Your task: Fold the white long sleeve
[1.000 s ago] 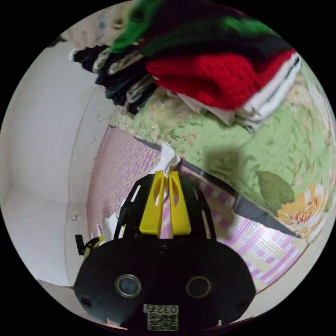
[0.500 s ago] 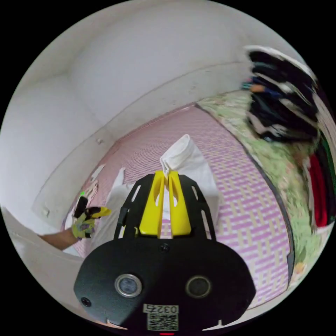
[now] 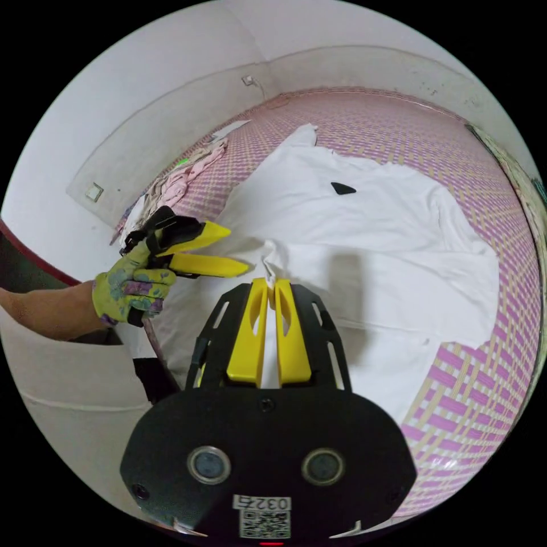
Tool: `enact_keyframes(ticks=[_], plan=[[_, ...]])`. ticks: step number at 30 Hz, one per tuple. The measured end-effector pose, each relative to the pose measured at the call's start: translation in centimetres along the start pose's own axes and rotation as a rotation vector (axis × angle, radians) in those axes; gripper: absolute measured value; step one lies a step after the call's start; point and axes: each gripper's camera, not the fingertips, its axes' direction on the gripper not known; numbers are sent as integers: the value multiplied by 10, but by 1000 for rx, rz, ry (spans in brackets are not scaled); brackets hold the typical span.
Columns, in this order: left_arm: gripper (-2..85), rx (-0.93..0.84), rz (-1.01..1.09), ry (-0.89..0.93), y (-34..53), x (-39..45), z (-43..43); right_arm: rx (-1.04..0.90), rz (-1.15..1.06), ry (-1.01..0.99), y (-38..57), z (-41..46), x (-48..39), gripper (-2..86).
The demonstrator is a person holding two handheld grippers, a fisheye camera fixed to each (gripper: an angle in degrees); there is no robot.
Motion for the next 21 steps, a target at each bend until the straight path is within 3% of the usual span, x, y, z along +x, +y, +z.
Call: enact_keyframes(ticks=[8, 11, 14, 21], plan=[[122, -4, -71, -45, -20, 10, 24, 26, -125, 59, -9, -29, -24, 5], [43, -16, -59, -125, -28, 28, 37, -10, -144, 63, -14, -33, -25, 46], [-2, 17, -36, -174, -33, 44, 35, -56, -137, -124, -11, -50, -10, 85], [-9, 22, 107, -98, -74, 93, 28, 58, 349, 19, 117, -155, 93, 89]])
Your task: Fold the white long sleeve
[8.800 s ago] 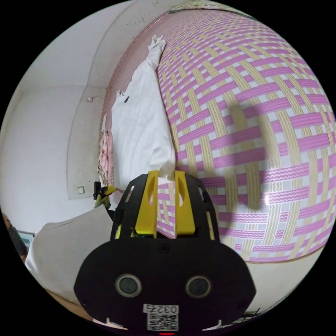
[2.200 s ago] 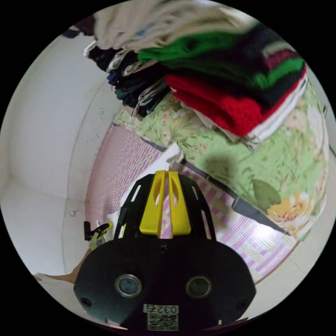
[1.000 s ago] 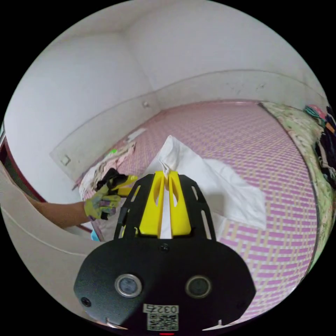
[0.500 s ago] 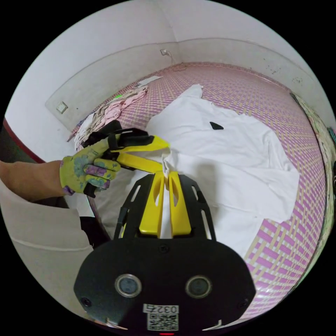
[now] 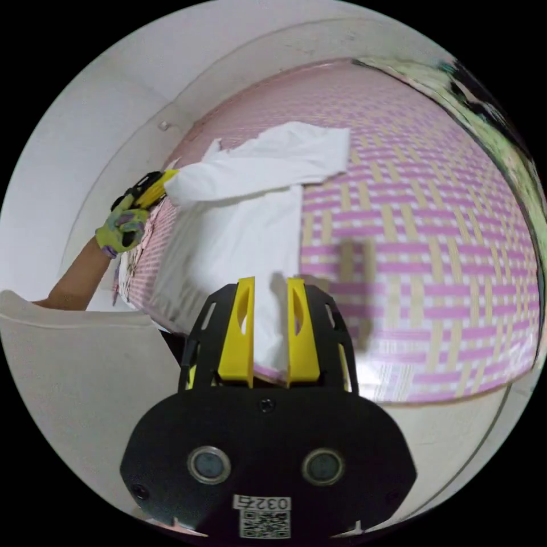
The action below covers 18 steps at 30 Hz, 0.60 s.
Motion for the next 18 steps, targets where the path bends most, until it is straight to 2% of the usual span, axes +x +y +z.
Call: enact_keyframes(ticks=[4, 9, 14, 18], plan=[[-9, -7, 85, 60, -29, 34, 7, -28, 192, -47, 49, -24, 58, 89], [-9, 24, 80, 106, -48, 43, 13, -43, 210, -134, 60, -29, 72, 85], [-9, 38, 61, 218, -81, 59, 43, -138, 189, -231, 51, -26, 70, 61], [-9, 12, 97, 339, -129, 115, 93, -215, 159, -262, 45, -28, 71, 5]])
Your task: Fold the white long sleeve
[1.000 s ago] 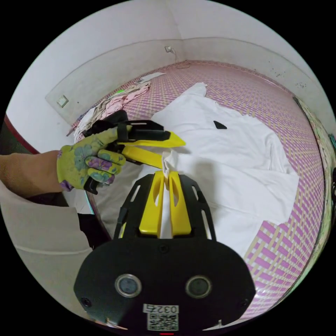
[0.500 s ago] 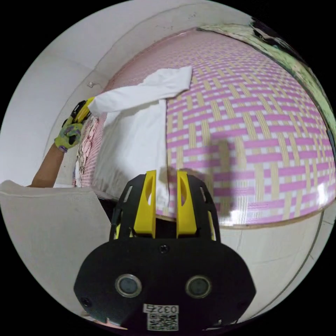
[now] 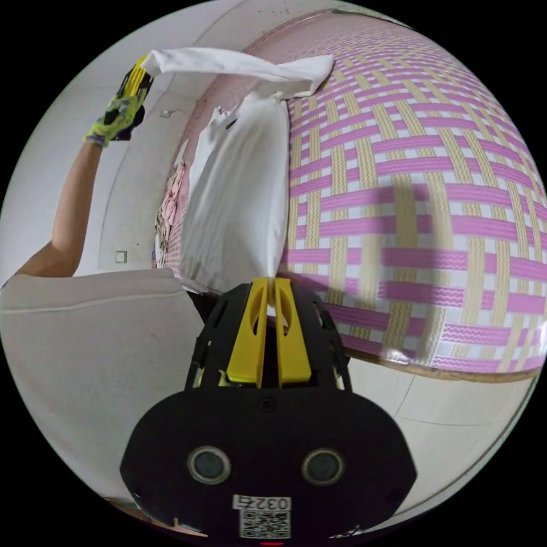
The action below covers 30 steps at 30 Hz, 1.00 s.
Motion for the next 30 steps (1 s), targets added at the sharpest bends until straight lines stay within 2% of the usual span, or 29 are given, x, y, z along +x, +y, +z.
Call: enact_keyframes(ticks=[3, 7, 10, 14, 17, 20, 23, 25, 27, 30], plan=[[-9, -44, -3, 89, -37, 25, 57, 32, 8, -26, 3, -17, 4, -4], [-9, -93, 10, 109, -78, 55, 126, 103, 37, -43, 7, -47, 14, -7], [-9, -107, 35, 116, -98, 70, 152, 116, 53, -31, 9, -61, 16, -7], [-9, -92, 39, 114, -116, 77, 146, 115, 43, 10, 10, -69, 5, -7], [-9, -62, 25, 110, -129, 82, 112, 122, 12, 70, 10, -72, -20, -6], [-8, -59, 38, 169, -139, 95, 59, 119, -48, 214, 8, -73, -65, -6], [-8, -63, 71, 235, -135, 112, -18, 154, -123, 374, 11, -76, -126, -5], [-9, -18, 122, 243, -123, 121, -102, 180, -202, 501, 17, -73, -177, -6], [-9, 59, 143, 188, -106, 118, -174, 175, -266, 597, 21, -62, -211, -6], [-9, 195, 120, -5, -74, 87, -285, 125, -356, 692, 21, -29, -252, -7]])
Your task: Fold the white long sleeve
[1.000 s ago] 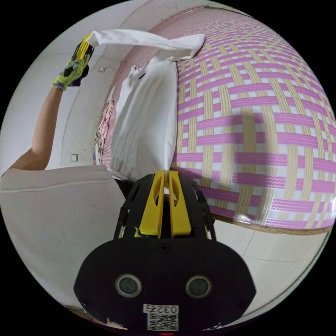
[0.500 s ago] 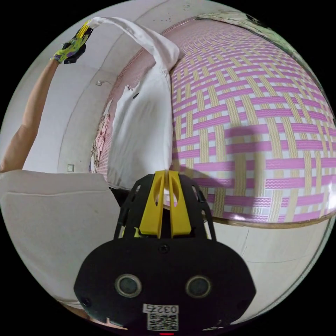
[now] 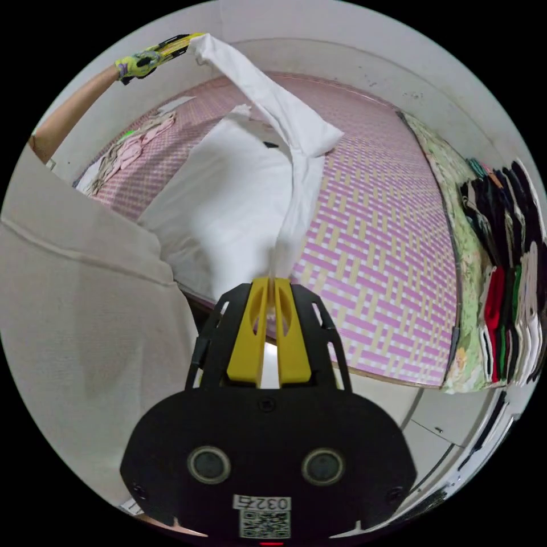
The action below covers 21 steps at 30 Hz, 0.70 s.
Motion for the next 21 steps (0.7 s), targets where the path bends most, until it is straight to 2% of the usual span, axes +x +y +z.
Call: enact_keyframes(ticks=[3, 7, 15, 21], plan=[[-9, 56, -131, -154, 11, -65, -76, -60, -43, -24, -14, 22, -35, -6], [-8, 128, -284, -90, 29, -134, -119, -152, -83, -14, -27, 53, -64, -7], [-9, 119, -104, 222, 37, -88, -108, -110, -25, -41, -38, 30, -69, -6], [-9, 76, -92, 293, 0, -71, -77, -106, -6, -88, -48, 37, -70, -6]])
